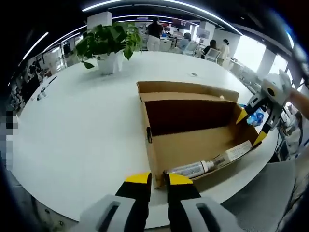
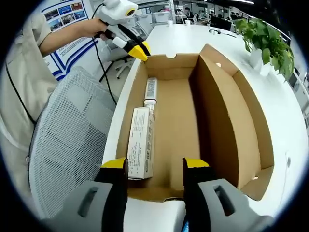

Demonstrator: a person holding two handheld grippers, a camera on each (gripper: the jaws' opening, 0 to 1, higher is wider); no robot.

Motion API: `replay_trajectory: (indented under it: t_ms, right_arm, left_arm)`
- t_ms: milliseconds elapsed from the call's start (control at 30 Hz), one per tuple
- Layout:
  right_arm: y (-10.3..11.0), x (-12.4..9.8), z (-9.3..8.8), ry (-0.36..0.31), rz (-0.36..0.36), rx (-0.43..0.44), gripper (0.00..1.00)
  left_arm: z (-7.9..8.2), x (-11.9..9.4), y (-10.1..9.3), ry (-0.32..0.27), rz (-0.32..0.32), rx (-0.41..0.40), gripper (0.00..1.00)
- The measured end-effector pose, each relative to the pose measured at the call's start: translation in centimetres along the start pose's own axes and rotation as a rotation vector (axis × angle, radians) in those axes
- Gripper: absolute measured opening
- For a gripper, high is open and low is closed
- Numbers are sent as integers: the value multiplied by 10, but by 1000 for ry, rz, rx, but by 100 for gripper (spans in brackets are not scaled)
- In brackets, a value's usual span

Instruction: Operate the shoe box by opening the lid, removing the specified soft item, and placing it in the target area until the item is outside and the box remains undamaged.

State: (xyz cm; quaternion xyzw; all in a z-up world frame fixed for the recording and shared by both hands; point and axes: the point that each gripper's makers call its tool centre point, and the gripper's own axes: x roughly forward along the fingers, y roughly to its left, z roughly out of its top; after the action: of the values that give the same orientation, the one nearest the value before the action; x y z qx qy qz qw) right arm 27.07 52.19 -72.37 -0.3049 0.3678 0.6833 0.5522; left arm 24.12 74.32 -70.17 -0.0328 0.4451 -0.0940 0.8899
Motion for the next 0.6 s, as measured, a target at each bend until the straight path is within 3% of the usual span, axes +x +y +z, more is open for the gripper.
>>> replay_trajectory:
  t_ms: [100, 367, 600]
  right_arm:
    - [0, 5, -1, 9, 15, 1, 42]
    - [3, 16, 1, 9, 63, 20, 42]
    - [-3, 16, 3, 2, 51, 26, 45]
  left_arm:
    - [-2, 2, 0, 7, 0, -10, 6]
    - [-4, 3, 0, 16, -3, -20, 6]
    - [-4, 5, 1, 20, -5, -21, 6]
